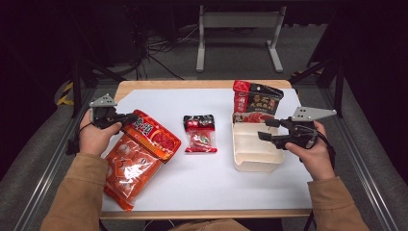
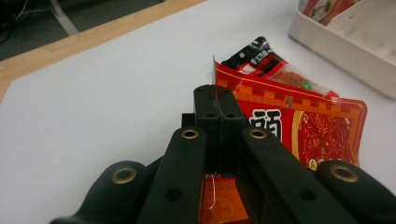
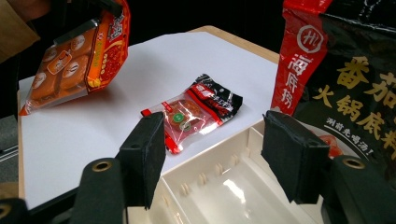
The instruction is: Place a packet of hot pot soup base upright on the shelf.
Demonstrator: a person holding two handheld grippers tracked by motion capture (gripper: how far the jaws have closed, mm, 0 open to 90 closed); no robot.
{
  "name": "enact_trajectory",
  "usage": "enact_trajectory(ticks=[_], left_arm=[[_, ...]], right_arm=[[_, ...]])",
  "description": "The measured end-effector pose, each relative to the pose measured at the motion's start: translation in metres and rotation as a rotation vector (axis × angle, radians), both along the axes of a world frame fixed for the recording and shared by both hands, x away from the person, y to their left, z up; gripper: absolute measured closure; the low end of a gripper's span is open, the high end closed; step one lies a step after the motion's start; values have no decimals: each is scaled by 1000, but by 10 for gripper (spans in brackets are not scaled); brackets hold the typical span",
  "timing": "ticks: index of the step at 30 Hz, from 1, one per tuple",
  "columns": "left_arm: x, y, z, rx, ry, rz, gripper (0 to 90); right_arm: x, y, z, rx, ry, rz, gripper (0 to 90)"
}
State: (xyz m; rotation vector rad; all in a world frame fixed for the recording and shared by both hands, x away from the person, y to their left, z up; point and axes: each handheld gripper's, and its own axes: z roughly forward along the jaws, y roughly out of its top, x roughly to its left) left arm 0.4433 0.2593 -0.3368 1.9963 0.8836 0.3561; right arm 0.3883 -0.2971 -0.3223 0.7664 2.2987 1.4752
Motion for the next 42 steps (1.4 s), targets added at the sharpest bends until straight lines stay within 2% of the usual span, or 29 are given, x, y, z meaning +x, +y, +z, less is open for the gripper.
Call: enact_trajectory(ticks=[5, 12, 19, 20, 25, 27, 36, 40, 42], left_arm=[[-14, -1, 16, -25, -12, 4, 900], [-32, -6, 35, -42, -58, 0, 900], [-56, -11, 53, -80, -132, -23, 900], [-61, -12, 58, -95, -142, -28, 900], [-73, -16, 72, -113, -176, -60, 900], [-80, -18, 78, -126, -202, -78, 900], [-97, -30, 90, -161, -250, -149, 900], [-104, -36, 97, -182, -270, -203, 900], [-107, -40, 100, -173, -280, -223, 900]], right_arm=[[-1, 3, 2, 2, -7, 10, 397], [-2, 8, 1, -2, -9, 21, 397], [-3, 10, 3, 2, -17, 28, 397], [-3, 11, 3, 4, -17, 30, 398], [-3, 13, 3, 3, -18, 36, 399], [-3, 13, 3, 3, -18, 37, 400], [-4, 21, 3, 11, -27, 63, 401], [-5, 30, 3, 31, -37, 88, 405], [-7, 36, 2, 36, -44, 107, 410]])
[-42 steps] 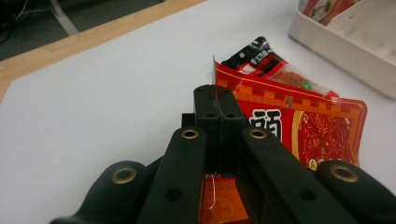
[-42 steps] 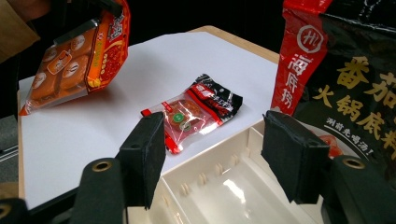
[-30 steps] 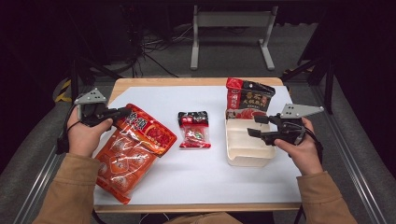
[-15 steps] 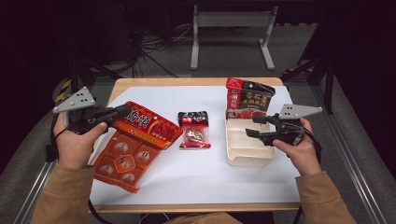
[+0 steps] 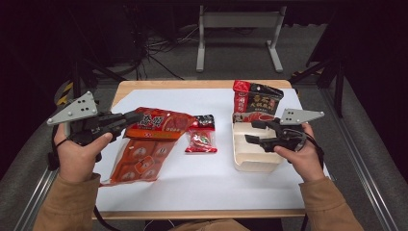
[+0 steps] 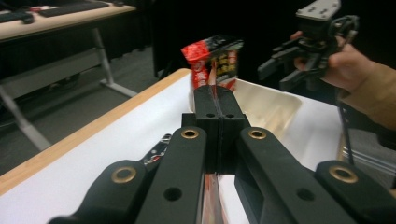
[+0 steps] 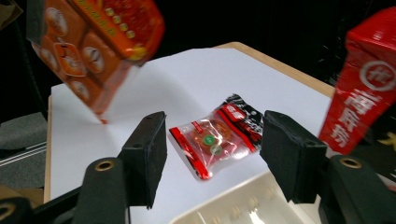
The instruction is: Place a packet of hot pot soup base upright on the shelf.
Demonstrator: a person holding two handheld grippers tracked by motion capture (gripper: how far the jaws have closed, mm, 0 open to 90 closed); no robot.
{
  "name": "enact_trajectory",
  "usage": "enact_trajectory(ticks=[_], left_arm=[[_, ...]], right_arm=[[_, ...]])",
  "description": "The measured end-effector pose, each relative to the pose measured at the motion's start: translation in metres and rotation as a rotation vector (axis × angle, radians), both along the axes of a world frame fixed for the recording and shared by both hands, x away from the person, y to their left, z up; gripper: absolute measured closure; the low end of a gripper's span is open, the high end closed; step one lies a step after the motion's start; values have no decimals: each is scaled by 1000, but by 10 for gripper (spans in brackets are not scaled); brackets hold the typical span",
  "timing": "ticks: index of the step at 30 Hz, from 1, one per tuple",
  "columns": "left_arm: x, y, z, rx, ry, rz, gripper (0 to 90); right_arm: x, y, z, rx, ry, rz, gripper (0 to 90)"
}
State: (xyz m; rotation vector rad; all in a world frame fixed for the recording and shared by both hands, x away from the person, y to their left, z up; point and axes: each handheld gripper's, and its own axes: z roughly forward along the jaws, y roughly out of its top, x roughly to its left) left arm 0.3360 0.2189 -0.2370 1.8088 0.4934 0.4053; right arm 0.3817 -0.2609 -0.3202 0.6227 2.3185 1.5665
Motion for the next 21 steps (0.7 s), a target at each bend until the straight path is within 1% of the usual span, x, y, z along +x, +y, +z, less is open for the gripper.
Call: enact_trajectory(ticks=[2, 5, 6, 7, 8, 9, 10, 12, 15, 19, 21], left_arm=[[-2, -5, 3, 9, -14, -14, 900], [-3, -9, 4, 10, -16, -20, 900], [-3, -11, 5, 12, -23, -22, 900], [-3, -13, 6, 10, -26, -24, 900], [-3, -14, 6, 9, -26, -28, 900], [-3, -16, 7, 2, -29, -35, 900], [-3, -17, 7, -1, -27, -40, 900], [-4, -19, 7, -15, -38, -54, 900], [-4, -24, 7, -22, -45, -71, 900], [-5, -32, 8, -48, -58, -95, 900], [-4, -36, 8, -62, -62, -109, 900]], right_arm=[[-1, 8, -1, 23, -15, 23, 410], [-1, 17, -1, 65, -36, 48, 410], [-1, 17, -1, 65, -36, 48, 410], [0, 25, -1, 93, -47, 58, 410], [0, 25, -1, 93, -47, 58, 410], [0, 33, -2, 102, -52, 71, 408], [0, 33, -2, 102, -52, 71, 408], [-1, 39, -3, 115, -56, 88, 401], [-1, 48, -5, 129, -75, 104, 393], [1, 58, -7, 139, -79, 115, 376], [2, 61, -9, 150, -63, 125, 376]])
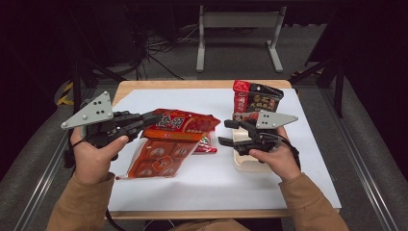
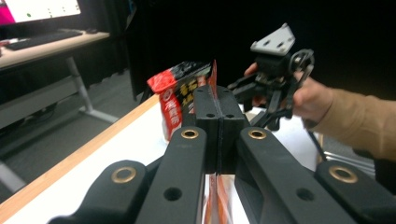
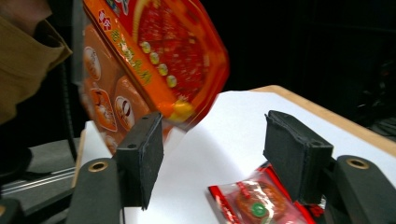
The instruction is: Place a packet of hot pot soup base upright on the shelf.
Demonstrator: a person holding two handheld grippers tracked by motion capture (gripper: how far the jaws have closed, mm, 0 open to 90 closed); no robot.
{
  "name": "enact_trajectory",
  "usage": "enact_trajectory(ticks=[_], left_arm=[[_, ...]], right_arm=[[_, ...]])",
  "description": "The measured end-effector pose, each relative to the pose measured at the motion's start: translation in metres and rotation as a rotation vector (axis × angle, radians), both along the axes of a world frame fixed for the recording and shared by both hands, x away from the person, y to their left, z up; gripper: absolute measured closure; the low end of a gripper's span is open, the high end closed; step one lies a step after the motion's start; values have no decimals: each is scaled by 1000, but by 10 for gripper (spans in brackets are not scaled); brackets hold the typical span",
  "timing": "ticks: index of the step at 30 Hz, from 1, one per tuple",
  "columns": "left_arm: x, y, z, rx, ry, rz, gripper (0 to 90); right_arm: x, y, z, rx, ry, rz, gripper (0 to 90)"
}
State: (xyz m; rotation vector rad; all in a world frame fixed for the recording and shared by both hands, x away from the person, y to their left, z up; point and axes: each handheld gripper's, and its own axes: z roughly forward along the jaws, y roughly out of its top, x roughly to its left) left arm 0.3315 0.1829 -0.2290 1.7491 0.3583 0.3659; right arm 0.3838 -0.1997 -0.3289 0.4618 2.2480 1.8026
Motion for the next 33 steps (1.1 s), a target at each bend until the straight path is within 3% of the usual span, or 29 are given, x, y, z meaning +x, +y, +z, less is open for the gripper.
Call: enact_trajectory(ticks=[11, 16, 19, 24, 28, 33], left_arm=[[5, -20, -5, -41, -6, -49, 900], [5, -26, -7, -64, -7, -77, 900], [4, -30, -9, -76, -12, -90, 900], [3, -35, -10, -79, -10, -112, 900], [2, -39, -11, -85, -11, -120, 900], [2, -41, -12, -98, -14, -122, 900]], right_arm=[[0, 10, 0, 38, -16, 27, 361], [3, 10, -1, 83, -14, 40, 362], [4, 11, 0, 108, 14, 67, 379], [2, 13, 0, 113, -2, 102, 424], [0, 13, 3, 127, -4, 145, 528], [-4, 14, 4, 109, 37, 223, 677]])
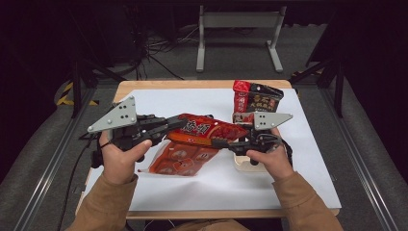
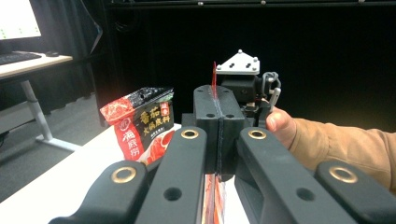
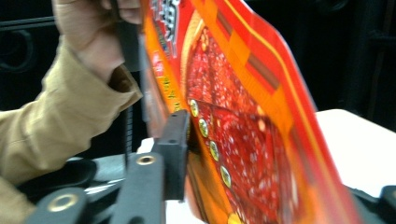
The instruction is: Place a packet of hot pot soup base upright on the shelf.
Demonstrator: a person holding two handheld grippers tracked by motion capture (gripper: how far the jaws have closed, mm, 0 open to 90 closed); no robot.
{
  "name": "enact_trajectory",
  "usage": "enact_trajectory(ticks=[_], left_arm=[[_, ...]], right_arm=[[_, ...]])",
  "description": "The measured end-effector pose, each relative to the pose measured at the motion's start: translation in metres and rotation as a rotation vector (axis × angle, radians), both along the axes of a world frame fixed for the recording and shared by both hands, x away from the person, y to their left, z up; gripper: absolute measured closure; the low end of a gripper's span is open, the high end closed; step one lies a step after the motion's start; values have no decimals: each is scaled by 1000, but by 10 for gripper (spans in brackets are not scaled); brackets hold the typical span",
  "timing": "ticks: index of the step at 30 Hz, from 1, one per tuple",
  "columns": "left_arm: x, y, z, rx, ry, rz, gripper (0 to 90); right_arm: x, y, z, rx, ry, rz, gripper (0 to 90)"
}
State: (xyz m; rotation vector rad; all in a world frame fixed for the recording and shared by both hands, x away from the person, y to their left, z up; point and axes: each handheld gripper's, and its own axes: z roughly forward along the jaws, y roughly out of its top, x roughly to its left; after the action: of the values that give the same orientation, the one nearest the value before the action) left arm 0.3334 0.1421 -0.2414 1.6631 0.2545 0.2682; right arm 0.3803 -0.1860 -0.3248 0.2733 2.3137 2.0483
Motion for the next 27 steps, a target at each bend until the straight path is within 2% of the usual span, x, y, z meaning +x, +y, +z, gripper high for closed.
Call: enact_trajectory(ticks=[6, 9, 19, 27], left_arm=[[2, 3, -2, -14, 9, 6, 900], [3, 5, -4, -21, 16, 8, 900], [5, 7, -6, -20, 5, 29, 900], [8, 9, -7, -40, 9, 36, 880]], right_arm=[[-4, -1, 4, -9, -16, 24, 826], [-7, -1, 7, -32, -34, 26, 888], [-12, -3, 18, -47, -39, -11, 897], [-20, -8, 36, -54, -69, -29, 898]])
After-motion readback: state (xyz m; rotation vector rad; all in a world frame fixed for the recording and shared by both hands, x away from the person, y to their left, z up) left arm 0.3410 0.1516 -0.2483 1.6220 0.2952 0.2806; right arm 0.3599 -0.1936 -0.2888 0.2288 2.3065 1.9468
